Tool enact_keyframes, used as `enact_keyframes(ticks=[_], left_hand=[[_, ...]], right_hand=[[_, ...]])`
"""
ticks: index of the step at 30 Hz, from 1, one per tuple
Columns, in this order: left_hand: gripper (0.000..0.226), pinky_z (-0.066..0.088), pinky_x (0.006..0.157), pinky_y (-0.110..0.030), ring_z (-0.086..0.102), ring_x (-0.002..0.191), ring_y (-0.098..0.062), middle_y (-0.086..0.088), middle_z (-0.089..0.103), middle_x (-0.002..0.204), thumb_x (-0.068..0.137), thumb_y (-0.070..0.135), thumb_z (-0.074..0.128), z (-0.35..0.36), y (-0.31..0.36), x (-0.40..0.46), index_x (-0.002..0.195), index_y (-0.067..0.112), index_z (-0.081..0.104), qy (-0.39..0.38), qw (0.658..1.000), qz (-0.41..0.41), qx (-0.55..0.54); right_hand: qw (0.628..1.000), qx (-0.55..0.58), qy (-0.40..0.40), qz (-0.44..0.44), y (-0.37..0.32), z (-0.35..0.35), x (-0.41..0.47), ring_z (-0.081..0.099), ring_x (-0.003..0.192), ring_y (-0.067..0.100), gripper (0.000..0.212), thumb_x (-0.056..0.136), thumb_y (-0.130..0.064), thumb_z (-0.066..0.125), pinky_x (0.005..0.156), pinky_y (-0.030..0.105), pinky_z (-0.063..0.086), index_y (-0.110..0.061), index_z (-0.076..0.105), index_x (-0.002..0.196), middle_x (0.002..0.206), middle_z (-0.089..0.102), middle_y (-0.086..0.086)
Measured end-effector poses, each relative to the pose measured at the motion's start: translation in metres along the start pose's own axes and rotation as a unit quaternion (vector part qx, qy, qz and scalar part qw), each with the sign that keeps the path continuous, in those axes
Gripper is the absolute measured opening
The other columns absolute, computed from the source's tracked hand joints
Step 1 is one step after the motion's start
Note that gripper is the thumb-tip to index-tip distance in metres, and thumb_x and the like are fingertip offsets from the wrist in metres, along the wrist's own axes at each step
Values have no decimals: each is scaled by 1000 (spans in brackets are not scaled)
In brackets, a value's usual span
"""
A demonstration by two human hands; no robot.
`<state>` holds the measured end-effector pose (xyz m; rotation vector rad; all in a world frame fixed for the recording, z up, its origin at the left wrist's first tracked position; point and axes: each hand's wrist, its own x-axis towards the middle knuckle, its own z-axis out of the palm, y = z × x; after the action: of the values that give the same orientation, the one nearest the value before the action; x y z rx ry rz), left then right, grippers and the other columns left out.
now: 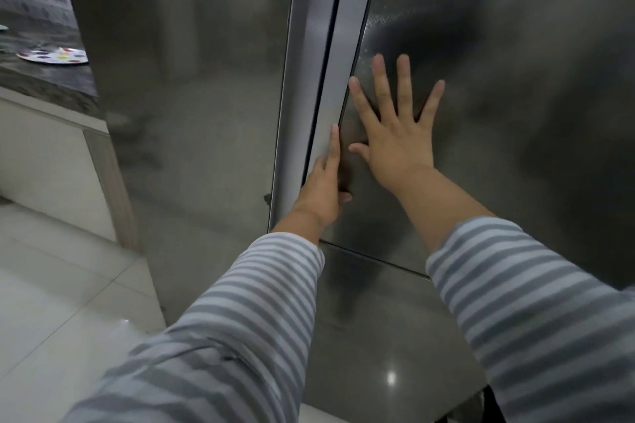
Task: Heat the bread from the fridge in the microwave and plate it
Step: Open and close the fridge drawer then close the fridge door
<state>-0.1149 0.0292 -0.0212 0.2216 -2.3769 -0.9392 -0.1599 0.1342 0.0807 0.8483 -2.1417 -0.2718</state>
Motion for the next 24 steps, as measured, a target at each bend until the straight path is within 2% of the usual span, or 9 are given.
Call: enact_keyframes(ticks=[7,10,12,13,14,16,18,21,24], left_hand=[[125,39,102,-37,48,125,-25,-10,40,143,85,12,70,-2,0,-1,119,59,-41,-1,1000,14,9],[117,45,98,-45,53,116,-27,-10,44,136,87,11,65,-12,-2,-13,130,58,-34,-20,999,-7,32],[96,48,95,-42,55,110,-26,-8,49,130,88,8,58,-24,-21,-29,150,40,-7,-49,996,-50,60],[79,48,94,-42,57,110,-28,-10,53,127,87,8,54,-32,-35,-37,153,29,15,-54,995,-63,63],[62,48,94,-42,58,110,-32,-13,58,124,86,10,50,-43,-49,-47,146,20,37,-58,993,-76,71],[40,47,94,-37,61,110,-34,-16,66,117,88,12,47,-72,-77,-68,126,13,60,-63,983,-121,121],[32,45,92,-29,63,106,-28,-12,69,112,90,8,49,-104,-100,-90,118,13,66,-48,972,-185,140],[31,45,88,-25,64,104,-27,-11,69,109,91,9,50,-155,-132,-119,115,14,68,-21,959,-244,139],[31,43,91,-24,61,110,-26,-11,67,116,93,11,50,-208,-169,-143,118,14,67,-9,946,-291,142]], right_hand=[[1000,16,-9,-5,-3,0,1,-22,144,36,97,87,-57,53,103,70,-14,-28,-13,151,158,-26,8],[997,63,18,-29,-20,4,-13,-16,147,33,79,89,-39,54,107,68,-10,-24,10,153,161,-14,9],[991,121,35,-56,-45,10,-24,2,149,30,60,86,-29,57,112,65,-3,-19,41,143,160,15,11],[984,165,38,-63,-61,12,-28,19,146,29,48,83,-24,59,114,63,4,-17,56,131,152,37,11],[973,218,33,-64,-78,12,-30,37,138,28,37,82,-20,60,115,59,11,-17,66,118,137,55,10],[948,307,-50,-70,-116,8,-32,56,117,26,29,85,-17,55,110,44,27,-20,71,109,114,69,4],[926,344,-133,-81,-155,4,-33,60,110,25,32,89,-19,49,99,35,36,-25,68,114,112,71,3],[901,376,-200,-79,-210,0,-28,62,109,28,32,90,-20,48,91,34,46,-27,68,114,115,70,5],[885,386,-241,-98,-268,-12,-16,62,108,31,30,91,-20,48,87,34,47,-26,70,111,115,69,8]])
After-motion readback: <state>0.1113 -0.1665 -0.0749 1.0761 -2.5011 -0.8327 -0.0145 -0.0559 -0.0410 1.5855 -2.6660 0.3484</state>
